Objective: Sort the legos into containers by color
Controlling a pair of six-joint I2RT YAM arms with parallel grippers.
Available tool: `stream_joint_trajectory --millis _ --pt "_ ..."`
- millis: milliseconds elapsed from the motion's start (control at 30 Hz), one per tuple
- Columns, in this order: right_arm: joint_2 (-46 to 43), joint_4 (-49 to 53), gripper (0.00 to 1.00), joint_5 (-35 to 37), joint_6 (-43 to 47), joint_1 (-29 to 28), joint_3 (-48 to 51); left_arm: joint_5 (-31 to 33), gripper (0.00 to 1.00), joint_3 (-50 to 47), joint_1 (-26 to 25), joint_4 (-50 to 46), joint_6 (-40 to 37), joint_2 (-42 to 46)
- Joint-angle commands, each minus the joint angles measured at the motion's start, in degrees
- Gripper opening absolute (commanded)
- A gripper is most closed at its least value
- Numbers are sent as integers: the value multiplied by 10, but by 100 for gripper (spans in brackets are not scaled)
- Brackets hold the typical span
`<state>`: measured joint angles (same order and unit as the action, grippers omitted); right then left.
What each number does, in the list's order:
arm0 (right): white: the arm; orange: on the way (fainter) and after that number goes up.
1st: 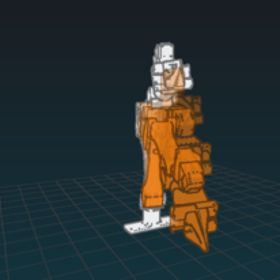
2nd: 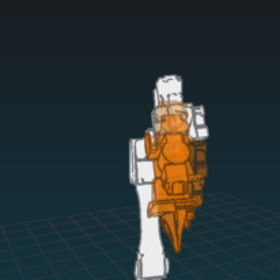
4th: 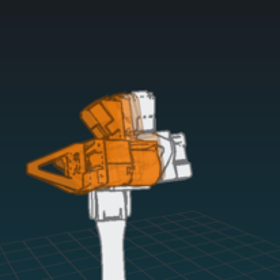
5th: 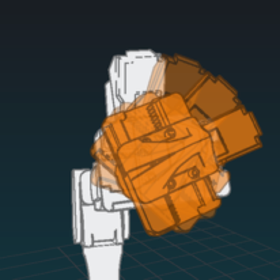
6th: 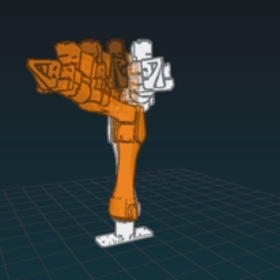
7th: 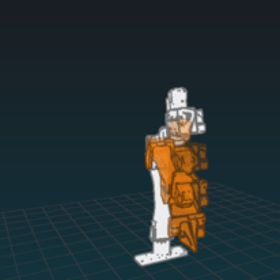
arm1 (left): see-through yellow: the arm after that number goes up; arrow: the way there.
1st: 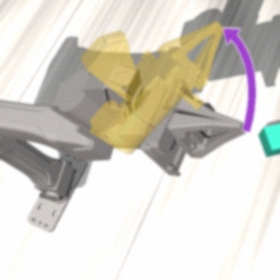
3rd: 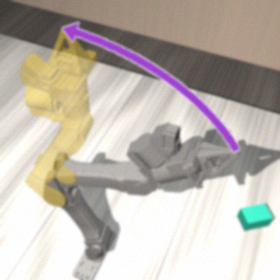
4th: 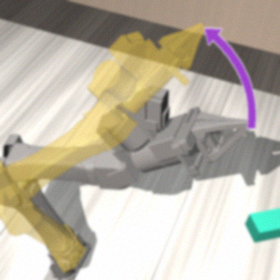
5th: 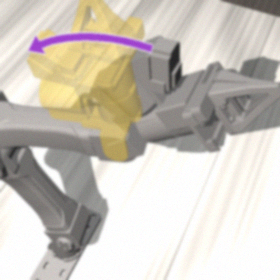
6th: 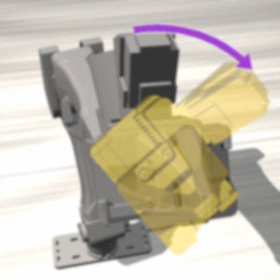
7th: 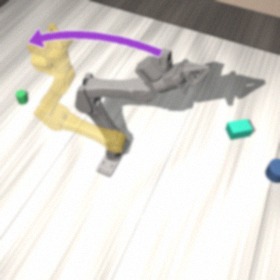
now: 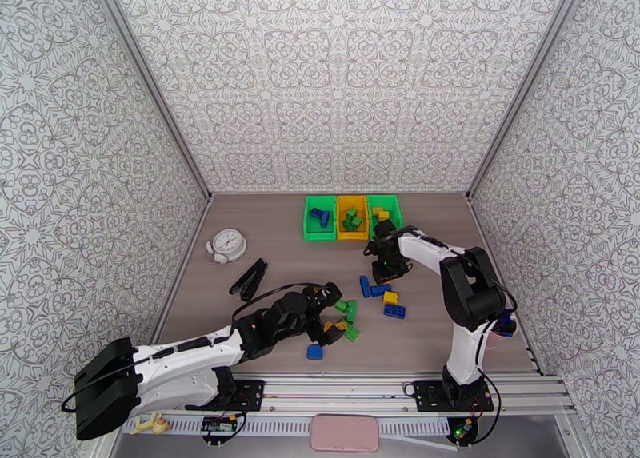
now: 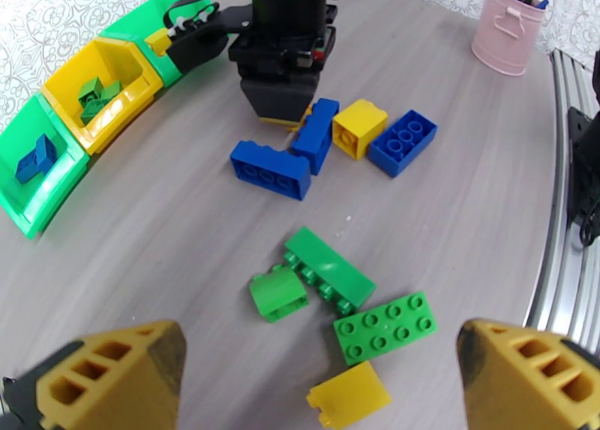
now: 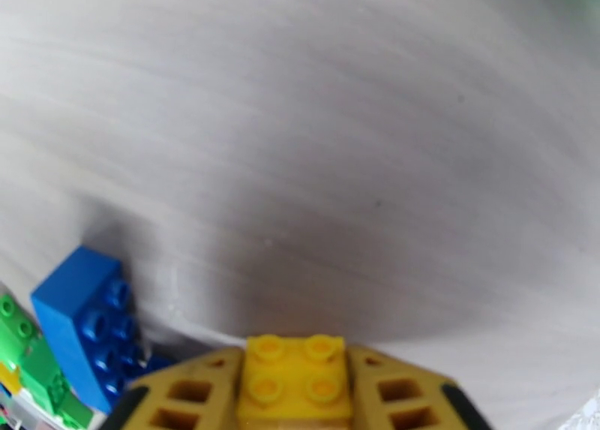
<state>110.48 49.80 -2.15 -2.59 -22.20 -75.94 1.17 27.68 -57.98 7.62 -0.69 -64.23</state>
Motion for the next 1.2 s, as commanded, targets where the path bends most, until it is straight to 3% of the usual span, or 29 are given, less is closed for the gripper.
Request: stream_joint_trajectory --millis 0,233,400,633,967,1067,1167 --pt "-37 -23 32 12 -22 -2 11 9 100 25 -2 33 -8 -10" --pt "-117 -119 28 22 -67 22 31 23 100 38 -1 107 44 -40" --pt "-122 -182 23 16 -93 47 0 27 100 58 -2 144 55 -77" --pt "-34 -212 18 31 -88 66 -122 21 100 91 -1 158 43 -120" --pt "104 -223 19 86 -108 78 -277 17 100 107 5 142 47 -130" --pt "136 -219 23 86 -106 81 -314 13 100 112 8 139 46 -134" --pt "159 -208 33 89 -101 82 -344 10 100 116 12 141 43 -140"
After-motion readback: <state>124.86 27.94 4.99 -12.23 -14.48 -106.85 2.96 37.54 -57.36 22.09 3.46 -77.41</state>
